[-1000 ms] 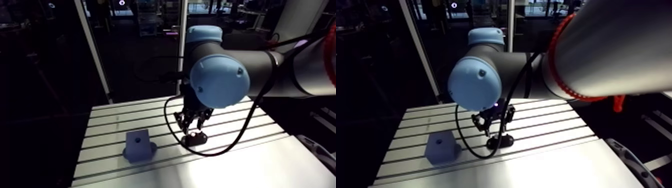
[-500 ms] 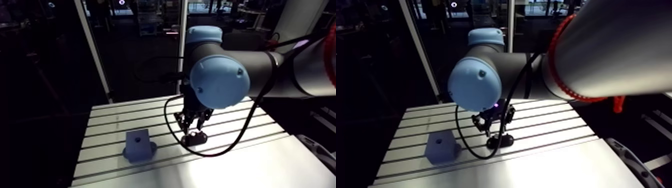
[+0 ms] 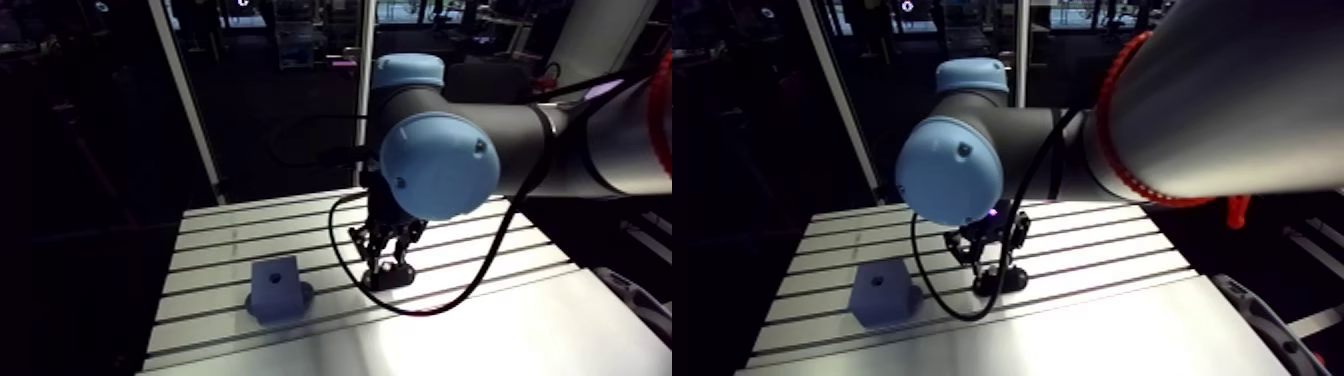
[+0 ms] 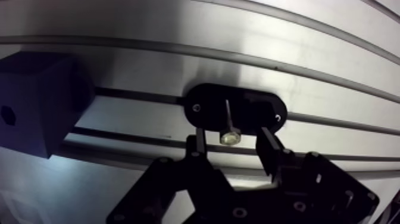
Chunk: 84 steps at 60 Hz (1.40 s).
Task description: Pick up the M10 bolt and insert it into the hex recess until seated.
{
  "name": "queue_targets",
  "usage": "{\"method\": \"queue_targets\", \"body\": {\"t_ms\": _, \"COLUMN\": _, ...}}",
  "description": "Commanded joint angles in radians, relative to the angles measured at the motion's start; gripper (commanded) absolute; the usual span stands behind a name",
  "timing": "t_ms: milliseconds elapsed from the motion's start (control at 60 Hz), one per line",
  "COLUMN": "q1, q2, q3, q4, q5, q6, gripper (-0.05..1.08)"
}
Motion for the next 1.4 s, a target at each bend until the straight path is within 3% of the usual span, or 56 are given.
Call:
{"method": "queue_targets", "body": {"t_ms": 17, "q1": 0.000, "q2": 0.001, "q3": 0.003, "q4": -0.001, "q5": -0.003, "q6": 0.000, "gripper": 0.48}}
{"method": "queue_targets", "body": {"t_ms": 1400, "q1": 0.001, "q2": 0.007, "q3": 0.007, "q4": -0.015, "q5": -0.006, "q6": 0.000, "gripper": 0.57}}
